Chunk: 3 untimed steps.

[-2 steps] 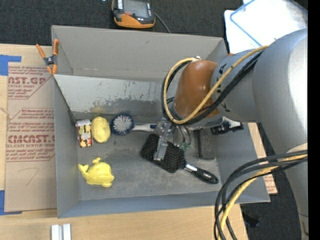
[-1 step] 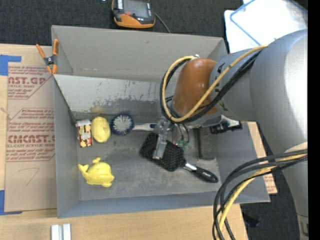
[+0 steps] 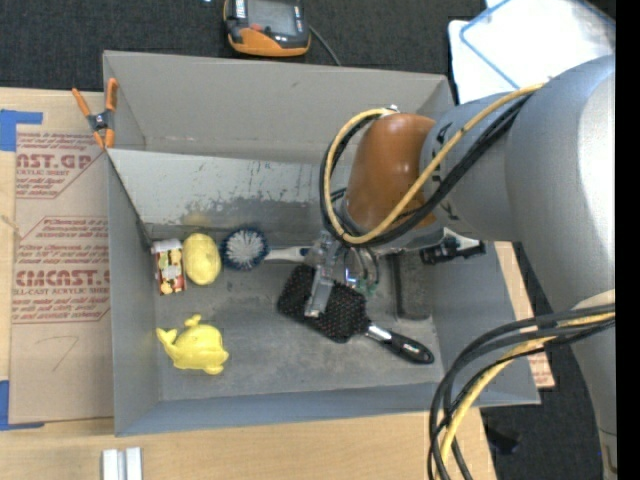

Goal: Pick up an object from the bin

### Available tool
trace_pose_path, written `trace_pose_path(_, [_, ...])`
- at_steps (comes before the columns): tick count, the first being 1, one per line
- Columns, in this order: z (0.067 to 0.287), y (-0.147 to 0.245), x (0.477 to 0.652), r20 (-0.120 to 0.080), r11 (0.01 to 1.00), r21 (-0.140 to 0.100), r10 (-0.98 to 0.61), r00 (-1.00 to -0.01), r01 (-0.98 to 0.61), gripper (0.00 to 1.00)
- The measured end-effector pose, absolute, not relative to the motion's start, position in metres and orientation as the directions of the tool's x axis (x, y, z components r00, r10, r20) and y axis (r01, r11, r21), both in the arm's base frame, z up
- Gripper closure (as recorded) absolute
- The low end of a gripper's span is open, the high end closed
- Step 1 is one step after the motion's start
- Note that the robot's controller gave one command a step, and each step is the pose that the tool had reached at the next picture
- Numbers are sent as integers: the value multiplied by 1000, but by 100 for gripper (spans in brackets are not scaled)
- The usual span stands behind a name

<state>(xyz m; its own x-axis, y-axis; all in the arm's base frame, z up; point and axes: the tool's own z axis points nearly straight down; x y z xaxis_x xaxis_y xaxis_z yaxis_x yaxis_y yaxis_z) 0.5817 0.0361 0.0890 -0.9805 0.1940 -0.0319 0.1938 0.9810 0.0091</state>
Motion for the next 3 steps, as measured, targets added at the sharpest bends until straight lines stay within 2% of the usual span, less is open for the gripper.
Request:
trace_pose_path(1, [147,36,587,-33,983,11,182,-983,182,100])
trace_pose_path(2, [87,29,587,-34,978,12,209,-977,208,100])
trace_pose_path(3, [194,41,579,-28,979,11,204,-979,204,100])
